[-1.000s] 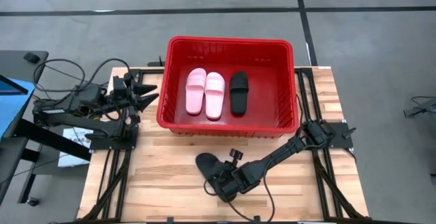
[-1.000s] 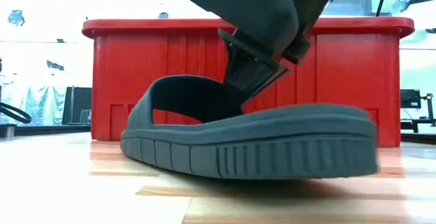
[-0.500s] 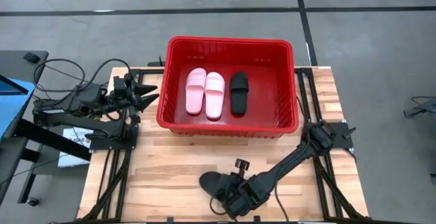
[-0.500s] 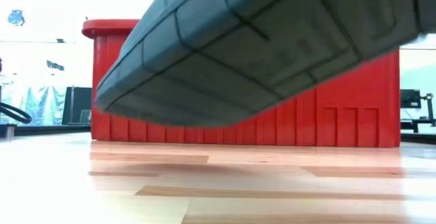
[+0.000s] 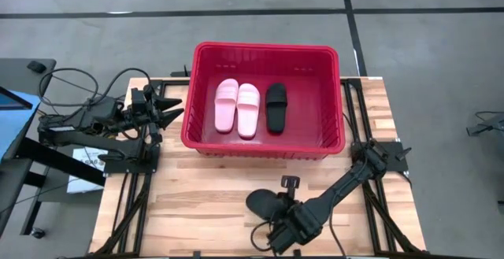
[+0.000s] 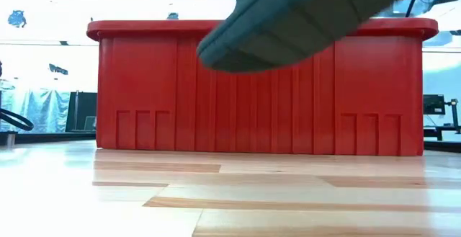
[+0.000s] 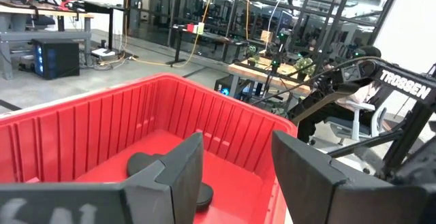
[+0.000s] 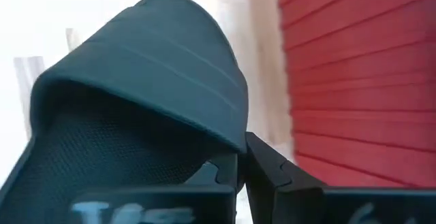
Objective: Pick and place slides into bin
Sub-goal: Put the black slide into the red bin
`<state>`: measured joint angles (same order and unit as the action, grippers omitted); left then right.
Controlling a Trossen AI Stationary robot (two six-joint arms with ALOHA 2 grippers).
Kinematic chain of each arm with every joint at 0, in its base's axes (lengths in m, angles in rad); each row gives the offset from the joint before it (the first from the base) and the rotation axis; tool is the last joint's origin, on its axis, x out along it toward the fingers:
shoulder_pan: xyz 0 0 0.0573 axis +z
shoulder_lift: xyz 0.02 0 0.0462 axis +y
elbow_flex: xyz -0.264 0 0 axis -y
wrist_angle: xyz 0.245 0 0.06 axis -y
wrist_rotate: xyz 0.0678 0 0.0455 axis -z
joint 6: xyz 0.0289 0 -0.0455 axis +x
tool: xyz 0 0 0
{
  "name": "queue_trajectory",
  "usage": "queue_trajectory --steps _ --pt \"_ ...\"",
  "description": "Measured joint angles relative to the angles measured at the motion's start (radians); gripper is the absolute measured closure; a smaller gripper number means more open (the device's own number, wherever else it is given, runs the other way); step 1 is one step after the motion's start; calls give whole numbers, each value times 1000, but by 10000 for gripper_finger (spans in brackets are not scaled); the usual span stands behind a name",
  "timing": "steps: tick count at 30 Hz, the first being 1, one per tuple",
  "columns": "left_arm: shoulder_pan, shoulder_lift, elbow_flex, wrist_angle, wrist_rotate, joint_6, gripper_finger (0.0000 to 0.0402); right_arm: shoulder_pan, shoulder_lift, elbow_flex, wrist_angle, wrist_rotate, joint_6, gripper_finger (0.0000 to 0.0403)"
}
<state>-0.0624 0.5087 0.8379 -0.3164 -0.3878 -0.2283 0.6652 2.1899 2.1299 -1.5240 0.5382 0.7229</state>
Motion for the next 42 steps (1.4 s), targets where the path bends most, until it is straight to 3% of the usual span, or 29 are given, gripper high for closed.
queue_trajectory --steps 5,11,17,26,35,42 --pt "0 0 0 0 0 0 236 -26 -8 103 -43 36 -74 403" --pt "0 0 0 0 0 0 236 -77 -34 224 -43 151 -158 403" --pt "0 0 0 0 0 0 236 -143 -159 215 66 310 -174 403" --pt "0 0 0 -1 0 2 236 -251 -291 214 12 545 -148 403" --pt "0 0 0 0 -1 6 236 -476 -342 213 -47 594 -201 403" --pt "0 -1 0 57 -54 10 236 -711 -346 168 -46 545 -208 403"
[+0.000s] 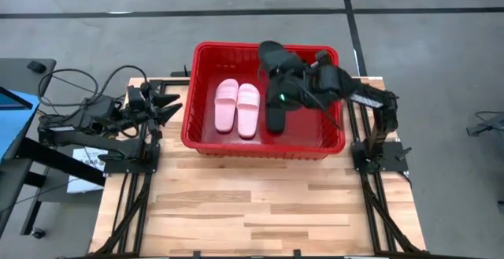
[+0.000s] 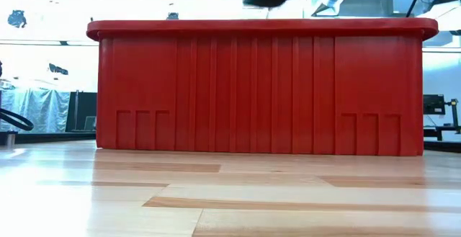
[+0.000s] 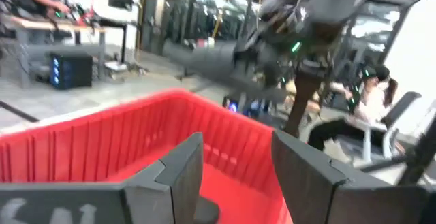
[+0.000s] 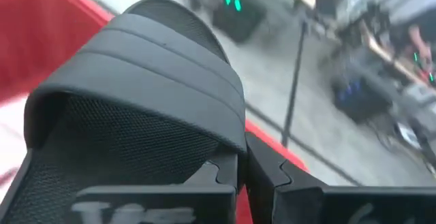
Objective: Pick and place slides into bin
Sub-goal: Put the black slide into the red bin
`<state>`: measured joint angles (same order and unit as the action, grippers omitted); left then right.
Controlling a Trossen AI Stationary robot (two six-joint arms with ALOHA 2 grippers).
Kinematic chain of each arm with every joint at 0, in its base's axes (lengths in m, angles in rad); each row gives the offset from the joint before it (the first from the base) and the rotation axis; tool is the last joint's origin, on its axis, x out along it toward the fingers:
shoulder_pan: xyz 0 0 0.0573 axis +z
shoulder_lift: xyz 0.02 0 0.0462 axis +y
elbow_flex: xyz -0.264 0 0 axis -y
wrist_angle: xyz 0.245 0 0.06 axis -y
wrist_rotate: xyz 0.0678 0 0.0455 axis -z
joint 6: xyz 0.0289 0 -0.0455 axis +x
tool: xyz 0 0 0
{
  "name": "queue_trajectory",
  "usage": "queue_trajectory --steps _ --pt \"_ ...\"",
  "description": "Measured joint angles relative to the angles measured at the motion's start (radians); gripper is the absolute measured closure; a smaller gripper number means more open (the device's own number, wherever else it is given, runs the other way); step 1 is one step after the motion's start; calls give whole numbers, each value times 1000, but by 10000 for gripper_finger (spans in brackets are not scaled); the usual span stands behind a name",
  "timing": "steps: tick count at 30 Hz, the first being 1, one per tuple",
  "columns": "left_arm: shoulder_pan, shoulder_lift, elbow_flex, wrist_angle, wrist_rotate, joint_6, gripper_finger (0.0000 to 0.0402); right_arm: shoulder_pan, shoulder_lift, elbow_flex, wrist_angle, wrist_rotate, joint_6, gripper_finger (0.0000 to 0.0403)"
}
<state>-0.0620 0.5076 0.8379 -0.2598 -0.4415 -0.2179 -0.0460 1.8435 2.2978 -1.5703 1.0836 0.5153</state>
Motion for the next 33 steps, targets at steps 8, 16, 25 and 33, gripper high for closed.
queue_trajectory --steps 8,16,25,33 --pt "0 0 0 132 -49 140 236 -196 -70 -249 -1 -168 -7 403" --pt "0 0 0 183 -92 228 236 -238 -224 -541 -2 -230 102 403" --pt "0 0 0 190 -125 265 236 -276 -245 -784 37 -296 184 403" --pt "0 0 0 195 -147 265 236 -298 -181 -853 145 -339 183 403"
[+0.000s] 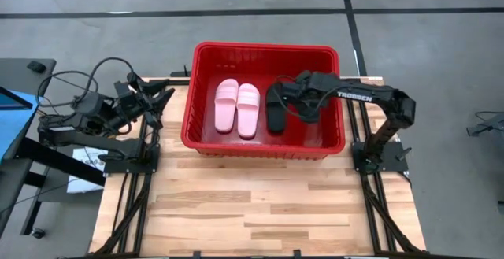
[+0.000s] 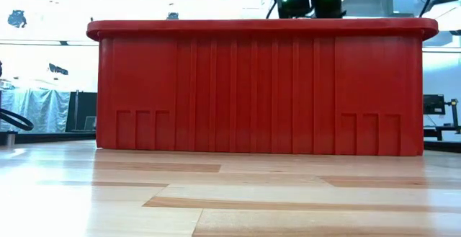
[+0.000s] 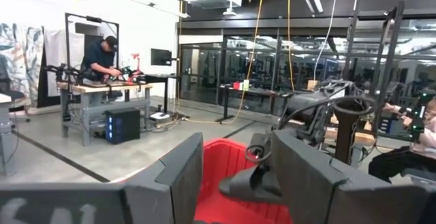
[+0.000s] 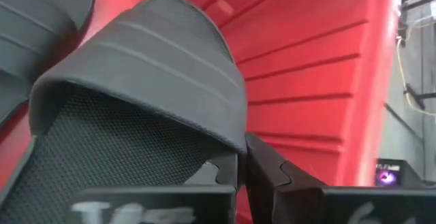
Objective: Pick and place slides into bin
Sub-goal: Put the black slide into the red bin
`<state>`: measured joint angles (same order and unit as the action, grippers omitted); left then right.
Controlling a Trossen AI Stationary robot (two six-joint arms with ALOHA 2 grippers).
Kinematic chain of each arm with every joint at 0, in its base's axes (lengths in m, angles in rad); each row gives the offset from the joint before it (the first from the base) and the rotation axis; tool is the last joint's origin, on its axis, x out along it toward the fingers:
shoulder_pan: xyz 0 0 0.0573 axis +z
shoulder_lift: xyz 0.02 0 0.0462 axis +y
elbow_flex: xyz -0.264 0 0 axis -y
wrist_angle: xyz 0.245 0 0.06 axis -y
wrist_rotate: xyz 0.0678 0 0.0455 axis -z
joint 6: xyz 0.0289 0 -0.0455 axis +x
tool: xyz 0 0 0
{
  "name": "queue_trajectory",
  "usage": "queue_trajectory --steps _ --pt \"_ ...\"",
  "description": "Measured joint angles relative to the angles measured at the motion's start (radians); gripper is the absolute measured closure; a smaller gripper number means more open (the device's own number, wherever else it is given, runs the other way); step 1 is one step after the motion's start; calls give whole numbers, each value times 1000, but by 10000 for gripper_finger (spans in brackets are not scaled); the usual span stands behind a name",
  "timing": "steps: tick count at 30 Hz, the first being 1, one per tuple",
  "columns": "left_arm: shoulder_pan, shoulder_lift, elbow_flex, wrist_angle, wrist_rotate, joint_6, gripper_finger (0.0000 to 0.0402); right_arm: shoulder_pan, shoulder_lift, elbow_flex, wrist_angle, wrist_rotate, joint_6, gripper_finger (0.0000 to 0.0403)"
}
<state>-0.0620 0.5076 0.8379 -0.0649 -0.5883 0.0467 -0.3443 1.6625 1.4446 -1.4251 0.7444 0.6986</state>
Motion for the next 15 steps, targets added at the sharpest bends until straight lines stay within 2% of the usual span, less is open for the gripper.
queue_trajectory --steps 15 --pt "0 0 0 4 0 0 236 -88 21 -138 254 -71 -105 403"
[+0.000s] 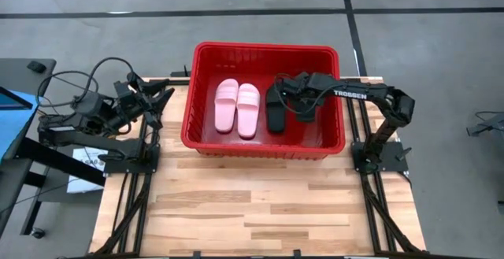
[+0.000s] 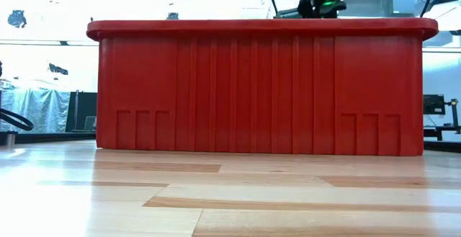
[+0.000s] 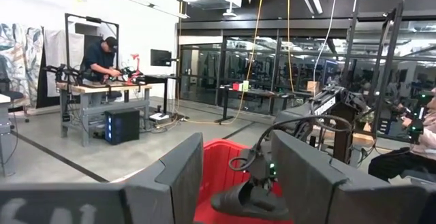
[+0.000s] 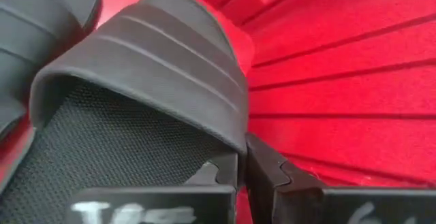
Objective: Pick and place slides into bin
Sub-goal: Put the black slide into the red bin
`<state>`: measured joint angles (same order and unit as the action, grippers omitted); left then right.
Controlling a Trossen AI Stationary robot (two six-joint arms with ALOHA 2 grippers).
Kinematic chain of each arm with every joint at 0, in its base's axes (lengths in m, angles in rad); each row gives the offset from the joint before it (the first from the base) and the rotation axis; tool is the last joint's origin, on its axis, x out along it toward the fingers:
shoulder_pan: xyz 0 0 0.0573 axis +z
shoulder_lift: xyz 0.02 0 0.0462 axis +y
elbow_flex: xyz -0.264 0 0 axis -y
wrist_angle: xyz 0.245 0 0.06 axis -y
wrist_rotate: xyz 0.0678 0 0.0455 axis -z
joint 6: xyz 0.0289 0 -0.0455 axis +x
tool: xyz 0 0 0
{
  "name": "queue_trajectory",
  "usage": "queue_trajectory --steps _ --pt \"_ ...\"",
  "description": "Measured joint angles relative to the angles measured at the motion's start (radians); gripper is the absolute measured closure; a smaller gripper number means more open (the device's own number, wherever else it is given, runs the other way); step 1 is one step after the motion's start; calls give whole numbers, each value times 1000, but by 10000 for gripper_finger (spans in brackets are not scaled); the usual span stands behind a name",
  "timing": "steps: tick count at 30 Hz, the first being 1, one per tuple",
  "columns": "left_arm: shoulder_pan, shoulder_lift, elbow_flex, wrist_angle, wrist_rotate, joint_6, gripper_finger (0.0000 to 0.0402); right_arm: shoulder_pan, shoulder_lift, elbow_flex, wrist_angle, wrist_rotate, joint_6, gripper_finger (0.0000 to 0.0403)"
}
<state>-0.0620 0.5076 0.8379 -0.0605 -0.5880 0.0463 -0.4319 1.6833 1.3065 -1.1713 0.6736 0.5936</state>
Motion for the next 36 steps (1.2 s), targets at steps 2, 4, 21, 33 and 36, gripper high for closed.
queue_trajectory --steps 2,4,21,33,36 --pt "0 0 0 0 0 0 236 -6 0 -24 25 -8 -6 403" --pt "0 0 0 0 0 -3 236 -10 0 -42 50 -23 -24 403" --pt "0 0 0 0 0 -4 236 -8 -2 -112 140 -33 -41 401" --pt "0 0 0 -1 1 -4 236 5 1 -118 167 -109 -13 391" --pt "0 0 0 -1 1 -4 236 5 1 -118 169 -107 -18 391"
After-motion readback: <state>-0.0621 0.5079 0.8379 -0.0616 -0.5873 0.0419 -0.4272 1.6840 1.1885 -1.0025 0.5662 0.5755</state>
